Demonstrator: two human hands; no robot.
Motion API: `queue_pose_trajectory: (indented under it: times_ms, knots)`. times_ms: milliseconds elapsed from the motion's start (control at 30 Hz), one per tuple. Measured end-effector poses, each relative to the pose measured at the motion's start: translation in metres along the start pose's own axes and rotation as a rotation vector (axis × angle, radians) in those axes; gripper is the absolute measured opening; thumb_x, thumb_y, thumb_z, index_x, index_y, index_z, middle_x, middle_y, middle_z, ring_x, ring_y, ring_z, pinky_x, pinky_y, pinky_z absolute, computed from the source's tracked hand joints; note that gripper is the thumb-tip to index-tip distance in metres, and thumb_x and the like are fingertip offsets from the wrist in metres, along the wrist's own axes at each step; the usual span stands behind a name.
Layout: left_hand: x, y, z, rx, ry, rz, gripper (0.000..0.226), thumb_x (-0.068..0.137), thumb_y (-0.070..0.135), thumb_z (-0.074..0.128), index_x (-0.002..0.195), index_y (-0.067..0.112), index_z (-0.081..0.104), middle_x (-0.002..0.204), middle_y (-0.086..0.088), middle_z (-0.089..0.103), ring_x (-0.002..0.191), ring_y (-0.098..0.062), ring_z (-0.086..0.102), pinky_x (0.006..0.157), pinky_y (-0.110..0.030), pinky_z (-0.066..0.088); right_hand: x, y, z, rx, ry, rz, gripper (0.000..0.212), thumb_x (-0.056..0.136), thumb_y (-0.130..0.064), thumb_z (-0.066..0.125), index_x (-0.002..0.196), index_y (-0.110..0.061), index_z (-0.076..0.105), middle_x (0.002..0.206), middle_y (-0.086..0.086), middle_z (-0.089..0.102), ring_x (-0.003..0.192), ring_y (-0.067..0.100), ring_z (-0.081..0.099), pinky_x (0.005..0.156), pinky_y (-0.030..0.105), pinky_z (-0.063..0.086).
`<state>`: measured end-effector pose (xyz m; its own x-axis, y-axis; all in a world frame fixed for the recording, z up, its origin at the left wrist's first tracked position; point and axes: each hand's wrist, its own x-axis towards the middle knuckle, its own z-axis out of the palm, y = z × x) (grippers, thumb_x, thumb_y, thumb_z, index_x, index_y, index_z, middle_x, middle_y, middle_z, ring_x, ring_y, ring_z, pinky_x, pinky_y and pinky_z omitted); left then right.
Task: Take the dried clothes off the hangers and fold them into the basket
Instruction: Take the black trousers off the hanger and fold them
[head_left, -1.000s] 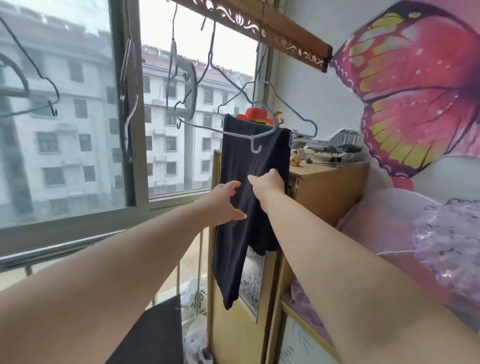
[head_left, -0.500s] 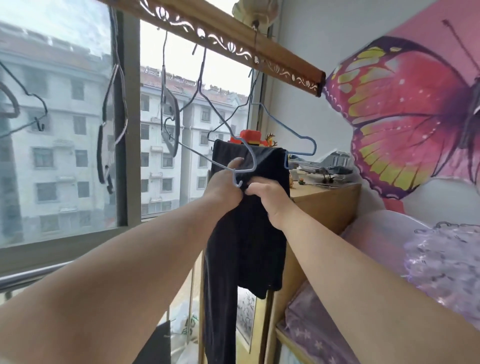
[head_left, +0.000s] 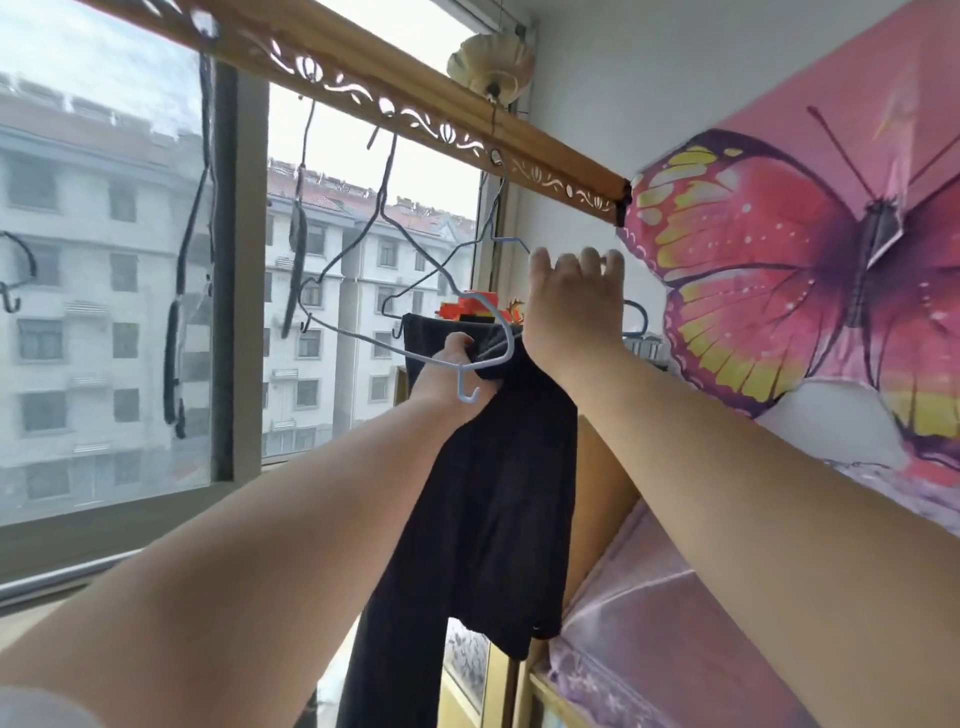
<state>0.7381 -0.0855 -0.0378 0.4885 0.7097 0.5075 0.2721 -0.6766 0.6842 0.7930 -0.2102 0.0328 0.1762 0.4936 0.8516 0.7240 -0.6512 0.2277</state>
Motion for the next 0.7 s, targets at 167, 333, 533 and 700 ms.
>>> queue_pose_trajectory:
  times_ms: [167,333,533,700]
  knots:
    - [-0.002,0.002,-0.013,-0.227,0.122,-0.062,0.021,0.086,0.012,0.051,0.099,0.025,0.062,0.08,0.002,0.059,0.077,-0.022,0.059,0.068,-0.031,0.05,0.015,0.015,-0.009,0.102,-0.265,0.203,0.028,0.1,-0.022,0.04,0.119,-0.009,0.056,0.111,0.012,0.063,0.104,0.032,0.059,0.073,0.034,0.035]
    - [-0.021,-0.01,-0.027,0.117,0.076,0.141,0.041,0.082,0.0,0.05,0.114,0.026,0.053,0.106,-0.003,0.057,0.085,-0.027,0.059,0.073,-0.03,0.046,0.009,0.018,-0.006,0.135,-0.279,0.205,0.032,0.101,-0.024,0.036,0.114,-0.009,0.061,0.104,0.012,0.064,0.097,0.032,0.06,0.069,0.032,0.036]
    - [-0.04,-0.016,-0.038,0.654,-0.039,0.217,0.057,0.092,0.007,0.043,0.141,0.032,0.03,0.119,-0.007,0.061,0.097,-0.03,0.063,0.069,-0.035,0.05,0.007,0.014,-0.015,0.033,-0.214,0.139,0.03,0.098,-0.018,0.037,0.112,-0.008,0.062,0.095,0.01,0.061,0.077,0.027,0.049,0.066,0.031,0.036]
    - [-0.063,-0.024,-0.028,0.812,-0.269,0.149,0.068,0.09,0.005,0.039,0.145,0.041,0.026,0.137,-0.005,0.052,0.112,-0.028,0.057,0.069,-0.031,0.047,0.005,0.008,-0.015,0.058,-0.244,0.17,0.03,0.095,-0.016,0.037,0.109,-0.009,0.062,0.081,0.005,0.048,0.074,0.025,0.046,0.065,0.031,0.034]
